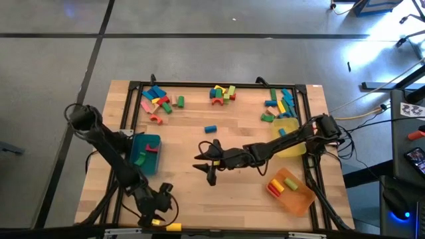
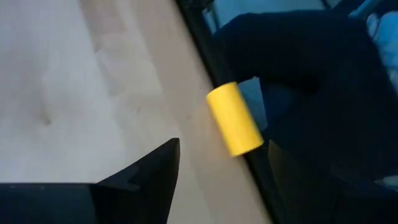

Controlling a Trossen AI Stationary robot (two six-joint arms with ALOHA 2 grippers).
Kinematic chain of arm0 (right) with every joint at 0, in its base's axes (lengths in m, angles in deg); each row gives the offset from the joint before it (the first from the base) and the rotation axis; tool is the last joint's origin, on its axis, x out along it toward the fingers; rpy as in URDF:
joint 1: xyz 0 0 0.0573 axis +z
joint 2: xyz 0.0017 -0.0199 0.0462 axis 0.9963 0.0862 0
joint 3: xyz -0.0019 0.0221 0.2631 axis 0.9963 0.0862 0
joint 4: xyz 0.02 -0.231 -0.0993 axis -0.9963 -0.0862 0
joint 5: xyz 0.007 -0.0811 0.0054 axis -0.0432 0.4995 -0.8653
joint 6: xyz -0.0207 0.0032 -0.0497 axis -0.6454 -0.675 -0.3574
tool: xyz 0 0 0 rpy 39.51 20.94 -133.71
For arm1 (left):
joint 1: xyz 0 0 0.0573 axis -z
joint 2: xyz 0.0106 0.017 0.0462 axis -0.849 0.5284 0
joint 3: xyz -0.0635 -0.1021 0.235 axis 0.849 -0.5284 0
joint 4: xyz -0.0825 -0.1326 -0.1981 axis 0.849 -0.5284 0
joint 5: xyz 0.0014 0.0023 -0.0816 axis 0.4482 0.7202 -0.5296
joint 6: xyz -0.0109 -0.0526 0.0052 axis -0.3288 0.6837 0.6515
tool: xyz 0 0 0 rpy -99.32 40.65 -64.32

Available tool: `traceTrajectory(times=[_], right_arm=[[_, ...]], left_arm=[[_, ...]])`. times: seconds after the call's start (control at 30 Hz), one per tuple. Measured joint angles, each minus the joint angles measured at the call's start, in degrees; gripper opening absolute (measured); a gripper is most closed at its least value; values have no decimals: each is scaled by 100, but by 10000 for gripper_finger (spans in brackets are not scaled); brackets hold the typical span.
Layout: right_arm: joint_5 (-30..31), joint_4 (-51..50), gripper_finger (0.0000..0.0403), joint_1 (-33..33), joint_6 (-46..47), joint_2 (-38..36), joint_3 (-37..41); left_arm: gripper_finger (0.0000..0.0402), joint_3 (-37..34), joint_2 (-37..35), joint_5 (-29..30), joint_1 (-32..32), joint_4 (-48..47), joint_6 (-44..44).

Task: Sort blocks by size
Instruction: Put the yellow cylindrical block into the orange bin

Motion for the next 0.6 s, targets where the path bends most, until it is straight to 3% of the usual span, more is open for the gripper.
traceTrajectory(times=[0.37,0.6], right_arm=[[1066,0,175,430,373,0,0],[1420,0,175,630,427,2,0]], left_arm=[[230,7,712,-12,48,1145,287],[230,179,1152,130,110,1175,576]])
